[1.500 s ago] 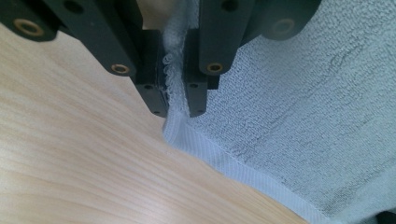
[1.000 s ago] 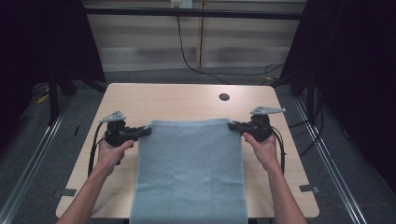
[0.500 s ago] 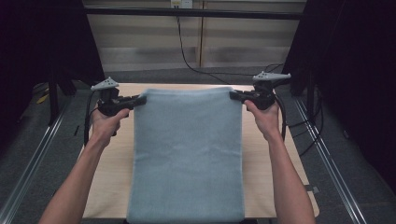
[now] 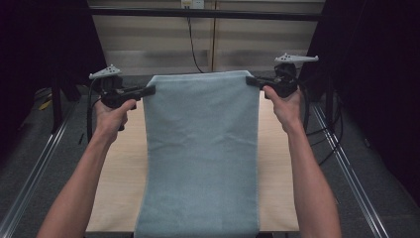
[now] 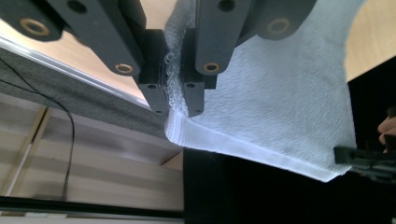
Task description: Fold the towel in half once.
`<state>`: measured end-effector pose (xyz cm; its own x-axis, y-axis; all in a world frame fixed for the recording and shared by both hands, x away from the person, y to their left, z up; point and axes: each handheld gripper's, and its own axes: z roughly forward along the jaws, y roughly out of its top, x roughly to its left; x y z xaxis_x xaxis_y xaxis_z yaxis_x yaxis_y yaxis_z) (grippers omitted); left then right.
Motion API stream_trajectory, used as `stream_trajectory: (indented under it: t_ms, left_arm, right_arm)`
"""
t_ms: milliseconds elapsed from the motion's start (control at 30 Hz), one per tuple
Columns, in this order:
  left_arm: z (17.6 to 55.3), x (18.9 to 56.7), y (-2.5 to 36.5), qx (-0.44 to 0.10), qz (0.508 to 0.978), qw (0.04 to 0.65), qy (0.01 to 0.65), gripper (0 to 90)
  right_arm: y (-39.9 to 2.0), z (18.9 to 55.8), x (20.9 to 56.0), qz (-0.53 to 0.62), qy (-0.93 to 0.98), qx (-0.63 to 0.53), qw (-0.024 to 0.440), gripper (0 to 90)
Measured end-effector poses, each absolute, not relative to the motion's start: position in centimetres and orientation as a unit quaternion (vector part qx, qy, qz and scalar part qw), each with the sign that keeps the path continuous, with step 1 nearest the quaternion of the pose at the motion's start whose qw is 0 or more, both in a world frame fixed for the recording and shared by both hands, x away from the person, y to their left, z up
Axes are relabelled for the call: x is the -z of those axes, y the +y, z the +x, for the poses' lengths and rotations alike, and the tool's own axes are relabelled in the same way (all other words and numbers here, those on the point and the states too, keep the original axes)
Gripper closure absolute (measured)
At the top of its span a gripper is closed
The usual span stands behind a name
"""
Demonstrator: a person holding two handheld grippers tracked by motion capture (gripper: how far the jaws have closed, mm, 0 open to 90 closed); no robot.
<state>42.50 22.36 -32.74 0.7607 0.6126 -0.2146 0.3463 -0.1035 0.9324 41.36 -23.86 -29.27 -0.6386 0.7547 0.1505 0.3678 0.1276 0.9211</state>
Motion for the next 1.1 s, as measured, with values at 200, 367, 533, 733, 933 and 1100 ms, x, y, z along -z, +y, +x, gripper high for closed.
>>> stream_trajectory:
  t_ms: [200,367,533,733,933,1100]
  left_arm:
    - [38.2,34.6,23.4,-0.108,0.738,0.589,0.310,78.9]
    - [34.8,36.7,24.2,-0.096,0.751,0.580,0.300,78.9]
    - [31.5,38.4,24.8,-0.096,0.755,0.582,0.288,78.8]
    - [28.4,42.7,25.1,-0.054,0.767,0.562,0.304,78.8]
    - [25.4,47.8,23.5,-0.010,0.816,0.487,0.310,78.7]
    - [25.5,50.3,23.0,-0.003,0.841,0.443,0.311,78.5]
  right_arm:
    - [-23.7,36.8,31.3,0.358,0.741,-0.545,0.159,84.3]
    - [-23.5,32.6,34.9,0.348,0.761,-0.532,0.133,84.3]
    - [-23.9,29.1,37.0,0.347,0.757,-0.543,0.111,84.2]
    - [-23.2,25.3,40.8,0.354,0.777,-0.516,0.069,84.1]
    - [-22.0,21.9,47.0,0.379,0.800,-0.466,0.006,84.0]
    - [-20.9,21.0,49.6,0.399,0.820,-0.411,-0.011,84.0]
